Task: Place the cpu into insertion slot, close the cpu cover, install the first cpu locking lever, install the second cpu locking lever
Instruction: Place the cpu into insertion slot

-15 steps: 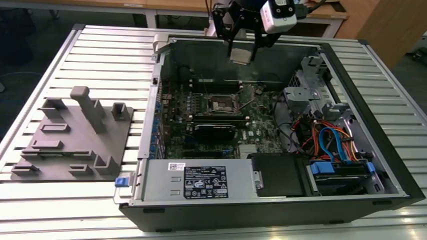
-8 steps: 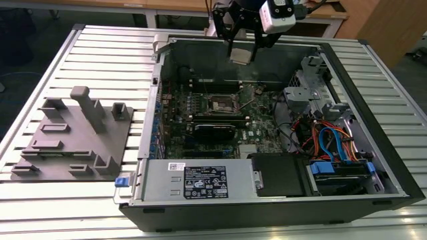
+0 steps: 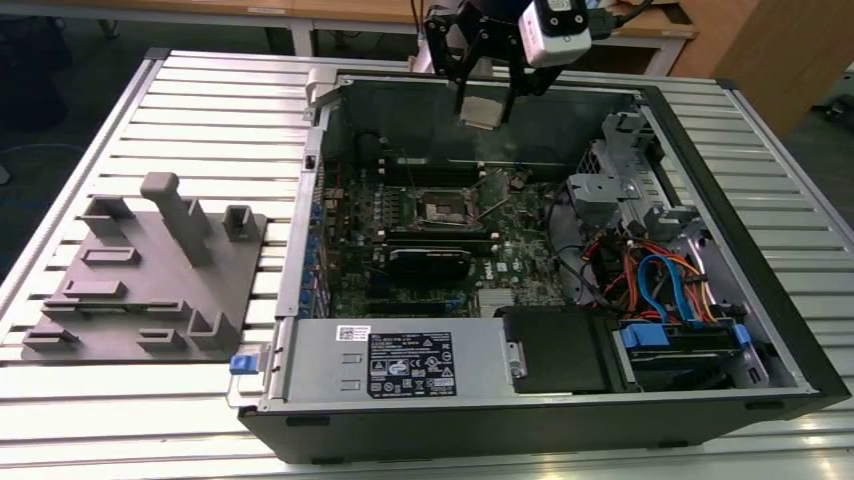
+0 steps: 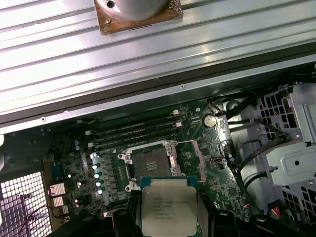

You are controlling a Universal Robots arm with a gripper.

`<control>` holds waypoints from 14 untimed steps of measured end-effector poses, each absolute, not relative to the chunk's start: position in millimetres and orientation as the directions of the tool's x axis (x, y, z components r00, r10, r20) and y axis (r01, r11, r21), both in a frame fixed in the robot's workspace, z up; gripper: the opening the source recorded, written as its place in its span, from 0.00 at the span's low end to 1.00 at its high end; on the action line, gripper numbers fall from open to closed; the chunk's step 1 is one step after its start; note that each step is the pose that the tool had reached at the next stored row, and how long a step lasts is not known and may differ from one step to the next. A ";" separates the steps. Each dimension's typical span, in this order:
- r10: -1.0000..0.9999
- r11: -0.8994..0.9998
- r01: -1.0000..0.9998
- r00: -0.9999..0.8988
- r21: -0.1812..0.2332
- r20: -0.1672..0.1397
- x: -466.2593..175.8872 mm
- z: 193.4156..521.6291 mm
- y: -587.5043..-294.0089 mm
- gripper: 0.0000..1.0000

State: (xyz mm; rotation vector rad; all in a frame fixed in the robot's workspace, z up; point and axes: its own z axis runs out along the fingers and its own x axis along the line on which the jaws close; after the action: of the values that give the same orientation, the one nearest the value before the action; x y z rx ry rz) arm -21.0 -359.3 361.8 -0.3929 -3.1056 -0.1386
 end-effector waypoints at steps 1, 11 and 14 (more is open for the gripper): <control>0.248 0.965 0.249 -0.969 0.087 0.019 -21.0 361.8 -359.3 0.54; 0.284 0.955 0.285 -0.959 0.087 0.019 -21.0 361.8 -359.3 0.54; 0.288 0.954 0.288 -0.958 0.087 0.019 -21.0 361.8 -359.3 0.54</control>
State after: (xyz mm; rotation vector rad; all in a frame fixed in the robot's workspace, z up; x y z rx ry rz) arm -21.0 -359.3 361.8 -0.4568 -3.0988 -0.1389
